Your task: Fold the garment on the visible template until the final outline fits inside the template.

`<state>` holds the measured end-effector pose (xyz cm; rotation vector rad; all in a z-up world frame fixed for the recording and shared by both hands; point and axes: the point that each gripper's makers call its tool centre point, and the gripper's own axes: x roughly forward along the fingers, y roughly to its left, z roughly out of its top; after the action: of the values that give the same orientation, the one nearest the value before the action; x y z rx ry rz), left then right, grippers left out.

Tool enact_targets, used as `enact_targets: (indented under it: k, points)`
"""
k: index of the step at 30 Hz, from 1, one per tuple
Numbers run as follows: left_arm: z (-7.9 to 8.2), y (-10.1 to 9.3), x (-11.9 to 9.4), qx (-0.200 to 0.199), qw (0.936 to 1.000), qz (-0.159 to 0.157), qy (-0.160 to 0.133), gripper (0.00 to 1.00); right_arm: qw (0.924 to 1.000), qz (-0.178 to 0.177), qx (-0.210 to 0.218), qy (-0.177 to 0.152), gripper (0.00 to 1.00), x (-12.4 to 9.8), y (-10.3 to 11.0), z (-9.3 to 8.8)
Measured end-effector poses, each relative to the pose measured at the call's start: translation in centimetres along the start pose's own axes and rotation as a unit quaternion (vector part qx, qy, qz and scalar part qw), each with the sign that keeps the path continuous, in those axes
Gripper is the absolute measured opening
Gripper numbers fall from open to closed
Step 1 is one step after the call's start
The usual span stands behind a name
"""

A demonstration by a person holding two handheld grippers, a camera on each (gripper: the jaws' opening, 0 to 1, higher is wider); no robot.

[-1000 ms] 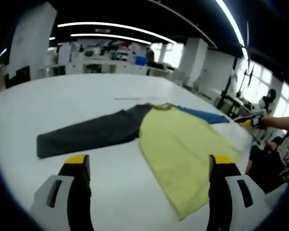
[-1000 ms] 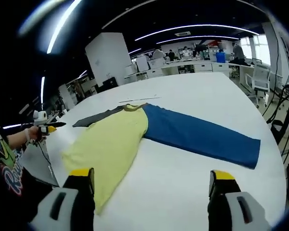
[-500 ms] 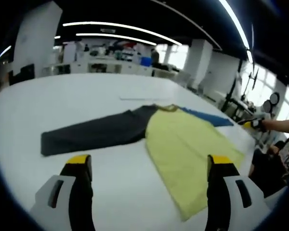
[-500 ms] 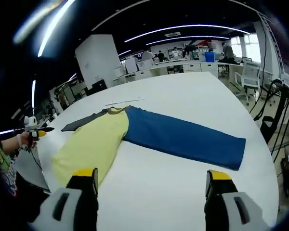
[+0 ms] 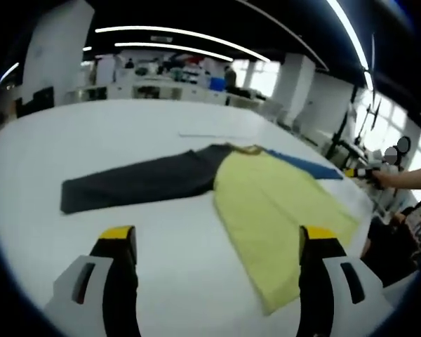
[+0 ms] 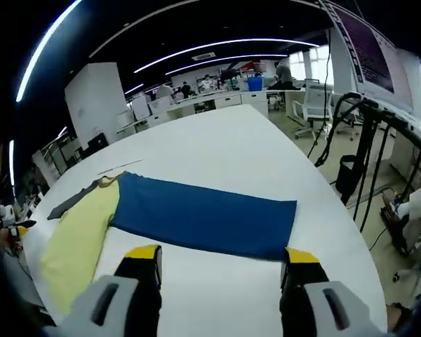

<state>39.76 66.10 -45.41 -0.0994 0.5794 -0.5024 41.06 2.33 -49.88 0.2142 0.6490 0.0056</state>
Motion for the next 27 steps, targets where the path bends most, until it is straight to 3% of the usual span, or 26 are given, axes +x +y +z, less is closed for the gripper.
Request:
enact_targets:
  k: [6, 8, 11, 16, 20, 25, 27]
  points:
    - [-0.4, 0.4, -0.2, -0.003, 1.0, 0.007, 0.006, 0.9, 0.9988, -0.035, 0.032, 0.013, 0.54, 0.7, -1.7, -0.6]
    - [-0.5, 0.4, -0.3, -0.004, 0.9999, 0.009, 0.007, 0.89, 0.9957, -0.051, 0.076, 0.017, 0.5, 0.9, -2.3, -0.9]
    - [-0.6, 0.3, -0.2, -0.005, 0.9999, 0.009, 0.011, 0.89, 0.9959, -0.063, 0.064, 0.014, 0.4, 0.8, -2.8, -0.8]
    - [-0.6, 0.3, 0.0, -0.007, 0.9999, 0.007, 0.012, 0.87, 0.9941, -0.056, 0.091, 0.02, 0.26, 0.8, -2.5, -0.8]
    - [-0.7, 0.2, 0.2, -0.009, 0.9998, 0.004, 0.015, 0.87, 0.9931, -0.068, 0.094, 0.022, 0.18, 0.5, -2.3, -0.8]
    - [-0.9, -0.1, 0.3, -0.003, 0.9998, 0.002, 0.022, 0.85, 0.9925, -0.081, 0.087, 0.03, 0.01, -0.1, -2.5, -0.8]
    - [-0.9, -0.2, 0.3, -0.006, 0.9998, 0.001, 0.019, 0.85, 0.9923, -0.084, 0.086, 0.032, 0.0, -0.3, -2.6, -0.6]
